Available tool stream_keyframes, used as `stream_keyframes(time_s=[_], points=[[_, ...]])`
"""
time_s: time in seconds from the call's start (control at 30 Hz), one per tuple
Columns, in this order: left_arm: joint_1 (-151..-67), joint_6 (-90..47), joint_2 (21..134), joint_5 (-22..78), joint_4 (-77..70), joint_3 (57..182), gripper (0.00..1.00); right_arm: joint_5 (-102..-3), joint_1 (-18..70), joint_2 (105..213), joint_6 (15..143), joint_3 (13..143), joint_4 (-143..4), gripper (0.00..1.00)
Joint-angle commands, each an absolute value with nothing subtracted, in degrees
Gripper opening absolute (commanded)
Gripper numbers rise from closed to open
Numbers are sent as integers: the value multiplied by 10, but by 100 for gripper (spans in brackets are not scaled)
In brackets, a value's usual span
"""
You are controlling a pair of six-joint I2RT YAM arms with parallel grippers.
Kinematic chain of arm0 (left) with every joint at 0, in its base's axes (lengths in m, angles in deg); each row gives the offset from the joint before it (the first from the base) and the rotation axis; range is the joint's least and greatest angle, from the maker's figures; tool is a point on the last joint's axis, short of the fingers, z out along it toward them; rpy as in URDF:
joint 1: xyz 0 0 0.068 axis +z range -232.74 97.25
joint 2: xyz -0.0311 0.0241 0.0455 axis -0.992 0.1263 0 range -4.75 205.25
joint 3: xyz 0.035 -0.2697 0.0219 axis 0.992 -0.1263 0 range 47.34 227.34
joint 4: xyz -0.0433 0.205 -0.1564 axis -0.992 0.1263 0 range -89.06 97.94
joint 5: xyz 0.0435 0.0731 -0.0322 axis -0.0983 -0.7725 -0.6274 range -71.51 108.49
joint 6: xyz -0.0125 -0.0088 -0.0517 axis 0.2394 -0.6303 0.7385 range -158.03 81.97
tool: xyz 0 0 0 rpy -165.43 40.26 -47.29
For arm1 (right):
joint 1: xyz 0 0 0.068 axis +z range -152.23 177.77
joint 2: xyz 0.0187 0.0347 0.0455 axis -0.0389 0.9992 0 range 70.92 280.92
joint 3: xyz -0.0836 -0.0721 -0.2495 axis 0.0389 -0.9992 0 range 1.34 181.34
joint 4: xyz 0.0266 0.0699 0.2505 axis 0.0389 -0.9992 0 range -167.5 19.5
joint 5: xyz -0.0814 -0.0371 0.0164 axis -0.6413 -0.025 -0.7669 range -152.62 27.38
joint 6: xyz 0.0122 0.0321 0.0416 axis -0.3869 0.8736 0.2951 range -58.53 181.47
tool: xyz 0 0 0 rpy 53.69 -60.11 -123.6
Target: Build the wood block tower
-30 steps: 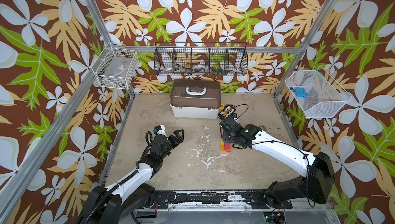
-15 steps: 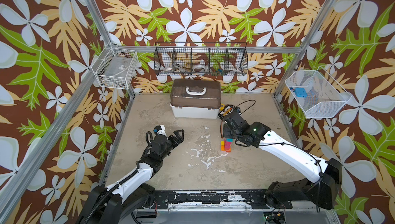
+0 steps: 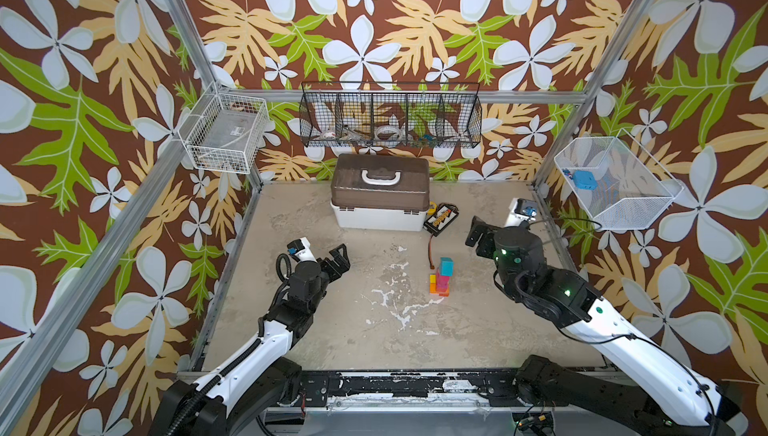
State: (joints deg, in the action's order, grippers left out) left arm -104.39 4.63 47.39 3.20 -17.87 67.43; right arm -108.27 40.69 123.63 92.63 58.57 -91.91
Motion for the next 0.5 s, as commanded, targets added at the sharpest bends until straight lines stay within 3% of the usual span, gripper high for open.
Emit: stream_keyframes(time_s=[0.0,0.2,0.47], points=[[-1044,-33,449,-77,-164,673,100,-1121,401,1189,769,492,-725,99],[-1044,-111,377,-175,-178,642,100,-956,258,1130,734,351,-618,100],[-1044,-224,376,-295,-296,571,100,-1005,206,1181,647,159,-365,100]])
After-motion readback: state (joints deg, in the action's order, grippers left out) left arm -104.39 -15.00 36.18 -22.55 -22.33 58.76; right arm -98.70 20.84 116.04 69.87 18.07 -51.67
